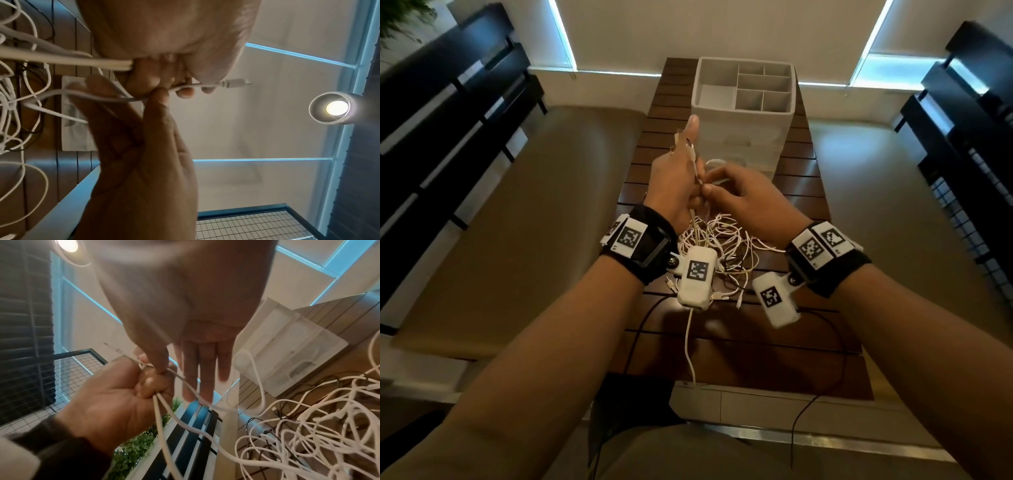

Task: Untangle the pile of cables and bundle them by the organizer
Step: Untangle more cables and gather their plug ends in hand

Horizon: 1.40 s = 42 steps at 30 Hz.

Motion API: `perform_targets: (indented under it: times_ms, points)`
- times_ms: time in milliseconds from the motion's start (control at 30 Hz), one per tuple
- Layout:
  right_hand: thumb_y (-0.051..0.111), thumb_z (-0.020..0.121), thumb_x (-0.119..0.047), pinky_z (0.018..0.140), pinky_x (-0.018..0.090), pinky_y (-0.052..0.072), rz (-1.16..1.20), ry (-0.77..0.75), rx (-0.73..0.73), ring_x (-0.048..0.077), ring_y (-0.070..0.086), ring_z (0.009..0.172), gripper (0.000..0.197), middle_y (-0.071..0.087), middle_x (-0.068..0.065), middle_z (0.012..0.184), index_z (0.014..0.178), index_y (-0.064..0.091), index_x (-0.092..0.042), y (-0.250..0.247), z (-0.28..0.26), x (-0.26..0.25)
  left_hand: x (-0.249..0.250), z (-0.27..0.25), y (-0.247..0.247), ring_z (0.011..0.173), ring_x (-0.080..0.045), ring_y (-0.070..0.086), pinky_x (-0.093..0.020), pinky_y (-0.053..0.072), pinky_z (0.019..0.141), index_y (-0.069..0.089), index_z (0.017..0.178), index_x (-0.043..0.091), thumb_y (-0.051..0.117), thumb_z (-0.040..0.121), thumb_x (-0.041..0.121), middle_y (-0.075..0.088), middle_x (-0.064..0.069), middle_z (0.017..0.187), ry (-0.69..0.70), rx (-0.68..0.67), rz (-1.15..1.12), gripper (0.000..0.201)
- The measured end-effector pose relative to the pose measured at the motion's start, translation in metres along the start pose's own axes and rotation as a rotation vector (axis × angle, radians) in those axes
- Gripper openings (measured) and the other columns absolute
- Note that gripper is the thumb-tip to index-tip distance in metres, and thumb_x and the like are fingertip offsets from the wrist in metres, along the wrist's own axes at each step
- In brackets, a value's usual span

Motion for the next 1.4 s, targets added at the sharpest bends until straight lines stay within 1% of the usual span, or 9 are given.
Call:
perform_targets:
  times_ms: [167, 433, 733, 900, 1000, 1100, 1233, 1333, 1400]
  points:
    - [0.055, 0.107, -0.029, 0.047, 0.028, 0.047, 0.106, 0.018, 0.099, 0.008, 0.052, 0.049, 0.020, 0.057, -0.008, 0.063, 0.090, 0.061, -0.019, -0.003, 0.002, 0.004, 0.021, -0.015, 0.012, 0.048, -0.010, 0.028, -0.022, 0.027, 0.040, 0.052, 0.071, 0.019, 0.049, 0.095, 0.077, 0.033, 0.004, 0.058, 0.126, -0.105, -0.067, 0.063]
    - [0.048, 0.111, -0.029, 0.039, 0.023, 0.037, 0.204, 0.059, 0.068, 0.011, 0.044, 0.040, 0.031, 0.052, -0.007, 0.053, 0.085, 0.058, -0.013, 0.014, -0.015, -0.002, 0.056, -0.024, 0.009, 0.055, -0.010, 0.036, -0.024, 0.036, 0.052, 0.052, 0.079, 0.022, 0.064, 0.104, 0.039, 0.043, 0.008, 0.064, 0.455, -0.049, 0.176, 0.033]
    - [0.065, 0.101, -0.018, 0.057, 0.045, 0.063, 0.334, 0.387, 0.195, 0.023, 0.069, 0.077, 0.026, 0.057, 0.015, 0.113, 0.122, 0.052, -0.011, -0.008, 0.026, 0.084, 0.074, -0.029, -0.009, 0.054, -0.014, 0.049, -0.032, 0.049, 0.056, 0.048, 0.068, 0.018, 0.037, 0.111, 0.050, 0.050, 0.003, 0.057, 0.411, 0.003, 0.064, 0.055]
    - [0.058, 0.094, -0.004, 0.081, 0.036, 0.060, -0.037, 0.364, 0.372, 0.023, 0.067, 0.096, 0.027, 0.062, 0.006, 0.117, 0.110, 0.064, -0.026, -0.018, 0.047, 0.107, 0.072, -0.037, -0.007, 0.050, -0.016, 0.019, -0.028, 0.021, 0.041, 0.038, 0.061, 0.026, 0.042, 0.110, 0.051, 0.028, 0.003, 0.058, 0.360, -0.043, 0.020, 0.055]
    - [0.053, 0.094, 0.003, 0.072, 0.032, 0.057, -0.158, 0.491, 0.063, 0.021, 0.069, 0.095, 0.037, 0.065, 0.003, 0.109, 0.124, 0.066, -0.016, 0.016, 0.035, 0.144, 0.085, -0.041, -0.011, 0.046, -0.015, 0.018, -0.028, 0.019, 0.041, 0.038, 0.056, 0.026, 0.051, 0.110, 0.043, 0.026, 0.004, 0.054, 0.394, -0.075, 0.007, 0.057]
    - [0.069, 0.092, -0.006, 0.062, 0.032, 0.062, -0.074, 0.369, -0.017, 0.027, 0.070, 0.096, 0.067, 0.052, 0.007, 0.127, 0.150, 0.044, -0.029, 0.035, 0.026, 0.137, 0.098, -0.046, -0.007, 0.044, -0.013, 0.018, -0.026, 0.020, 0.040, 0.035, 0.058, 0.025, 0.052, 0.111, 0.037, 0.025, 0.005, 0.053, 0.391, -0.155, -0.001, 0.057]
    - [0.079, 0.085, -0.046, 0.098, 0.041, 0.055, -0.156, 0.132, -0.139, 0.019, 0.055, 0.112, 0.091, 0.047, 0.008, 0.137, 0.159, 0.026, -0.045, 0.069, 0.043, 0.096, 0.111, -0.059, 0.015, 0.041, -0.011, 0.018, -0.023, 0.021, 0.037, 0.025, 0.064, 0.022, 0.036, 0.115, 0.038, 0.023, 0.007, 0.051, 0.373, -0.337, -0.045, 0.054]
    - [0.071, 0.091, -0.042, 0.089, 0.016, 0.051, -0.080, -0.052, -0.246, 0.013, 0.058, 0.095, 0.071, 0.061, 0.007, 0.111, 0.150, 0.049, -0.008, 0.095, 0.046, 0.052, 0.119, -0.066, 0.028, 0.040, -0.008, 0.019, -0.021, 0.022, 0.035, 0.018, 0.070, 0.023, 0.026, 0.115, 0.040, 0.022, 0.008, 0.051, 0.370, -0.451, -0.129, 0.049]
    - [0.063, 0.095, -0.033, 0.090, 0.026, 0.056, -0.079, -0.130, -0.253, 0.020, 0.065, 0.095, 0.046, 0.069, 0.012, 0.110, 0.126, 0.068, 0.000, 0.102, 0.049, 0.037, 0.120, -0.066, 0.031, 0.040, -0.007, 0.020, -0.021, 0.023, 0.035, 0.021, 0.068, 0.023, 0.025, 0.115, 0.040, 0.023, 0.008, 0.051, 0.370, -0.472, -0.148, 0.050]
Point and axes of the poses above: each hand's wrist, its own z-axis towards the middle knuckle, its own y-axis out of the palm, x = y × z, the point moved 10 cm from there along z, towards the middle knuckle
